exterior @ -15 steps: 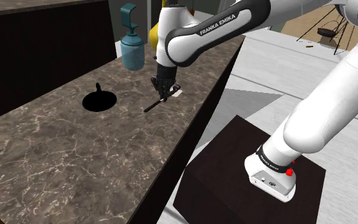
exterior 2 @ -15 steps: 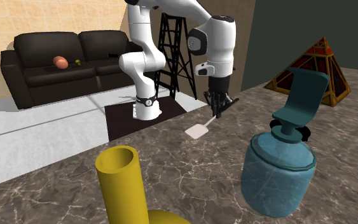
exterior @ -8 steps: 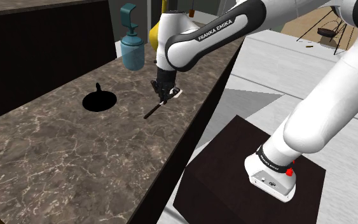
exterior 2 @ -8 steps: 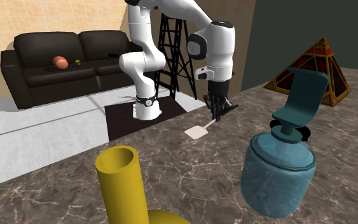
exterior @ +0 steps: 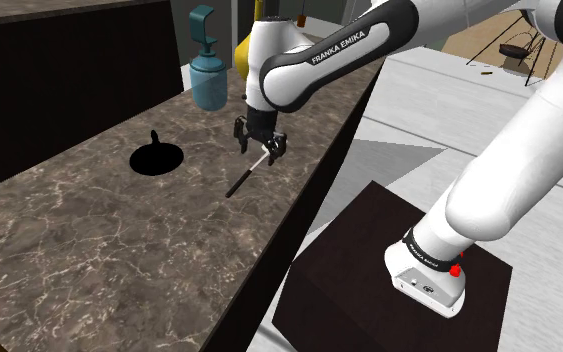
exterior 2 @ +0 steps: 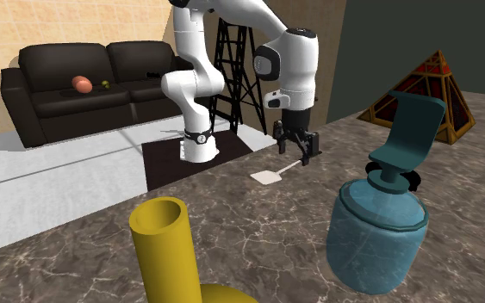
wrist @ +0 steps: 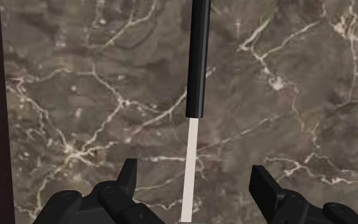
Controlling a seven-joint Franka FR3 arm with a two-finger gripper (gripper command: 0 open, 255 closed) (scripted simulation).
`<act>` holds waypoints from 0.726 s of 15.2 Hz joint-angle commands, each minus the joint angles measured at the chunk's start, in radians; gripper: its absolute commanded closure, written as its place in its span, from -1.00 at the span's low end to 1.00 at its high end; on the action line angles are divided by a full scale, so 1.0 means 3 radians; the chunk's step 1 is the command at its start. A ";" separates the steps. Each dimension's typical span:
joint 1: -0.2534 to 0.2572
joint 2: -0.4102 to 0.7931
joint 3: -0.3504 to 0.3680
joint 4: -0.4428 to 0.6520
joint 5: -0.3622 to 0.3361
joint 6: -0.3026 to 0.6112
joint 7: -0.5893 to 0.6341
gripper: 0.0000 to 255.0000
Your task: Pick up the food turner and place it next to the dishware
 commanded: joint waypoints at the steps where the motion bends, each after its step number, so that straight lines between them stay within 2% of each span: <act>1: 0.0000 0.0000 0.0000 0.0000 0.0000 0.0000 0.0000 -1.00; 5: -0.0020 -0.0240 -0.0025 0.0198 0.0070 -0.0430 -0.0056 -1.00; 11: -0.0019 -0.0240 -0.0025 0.0198 0.0070 -0.0430 -0.0056 -1.00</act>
